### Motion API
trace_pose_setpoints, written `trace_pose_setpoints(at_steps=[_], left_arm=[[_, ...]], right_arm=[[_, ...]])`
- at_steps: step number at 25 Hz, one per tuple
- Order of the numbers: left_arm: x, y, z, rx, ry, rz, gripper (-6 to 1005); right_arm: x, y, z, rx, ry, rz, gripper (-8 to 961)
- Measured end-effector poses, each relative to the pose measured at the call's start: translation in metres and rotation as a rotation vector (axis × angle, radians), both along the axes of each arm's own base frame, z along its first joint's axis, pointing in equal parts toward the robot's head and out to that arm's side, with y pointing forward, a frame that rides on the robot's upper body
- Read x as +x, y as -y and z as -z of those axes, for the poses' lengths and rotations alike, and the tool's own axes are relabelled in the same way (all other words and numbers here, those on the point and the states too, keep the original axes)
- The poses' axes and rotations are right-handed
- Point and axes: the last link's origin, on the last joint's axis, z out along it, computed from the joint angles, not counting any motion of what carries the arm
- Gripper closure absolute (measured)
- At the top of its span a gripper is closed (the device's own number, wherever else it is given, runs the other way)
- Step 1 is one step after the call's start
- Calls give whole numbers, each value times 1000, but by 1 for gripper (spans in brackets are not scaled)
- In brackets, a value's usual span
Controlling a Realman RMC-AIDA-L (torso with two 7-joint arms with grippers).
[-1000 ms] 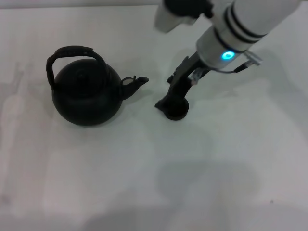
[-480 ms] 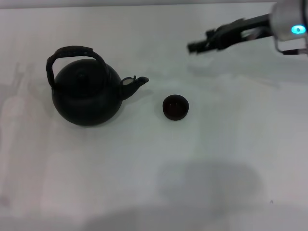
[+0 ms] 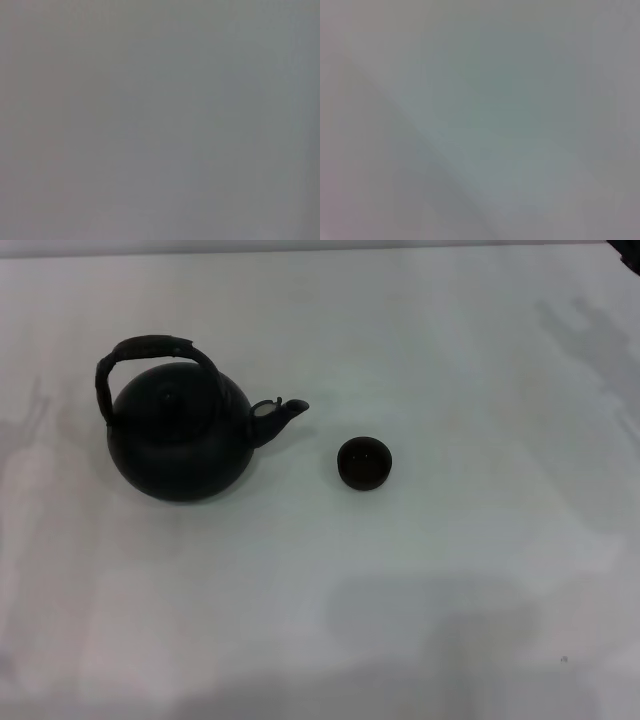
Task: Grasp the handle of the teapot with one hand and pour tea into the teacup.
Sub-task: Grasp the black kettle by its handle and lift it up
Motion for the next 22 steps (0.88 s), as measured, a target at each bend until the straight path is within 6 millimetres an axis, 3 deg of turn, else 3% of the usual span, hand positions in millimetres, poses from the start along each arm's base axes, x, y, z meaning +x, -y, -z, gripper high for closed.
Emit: trace_pose_setpoints(at_steps=[4,9,17,22], left_arm=[[2,8,0,-11,-23,38,125],[-4,33,-3,8,-26,44,125],[-16,94,-6,29,23,31,124],[-11,108,7,-47,61,56,124]], right_arm=[[13,12,17,214,404,14,109],[26,12,10,332,550,134,109],[35,3,-12,372,520,191,109],[30,-12,-17,356,486,214,109]])
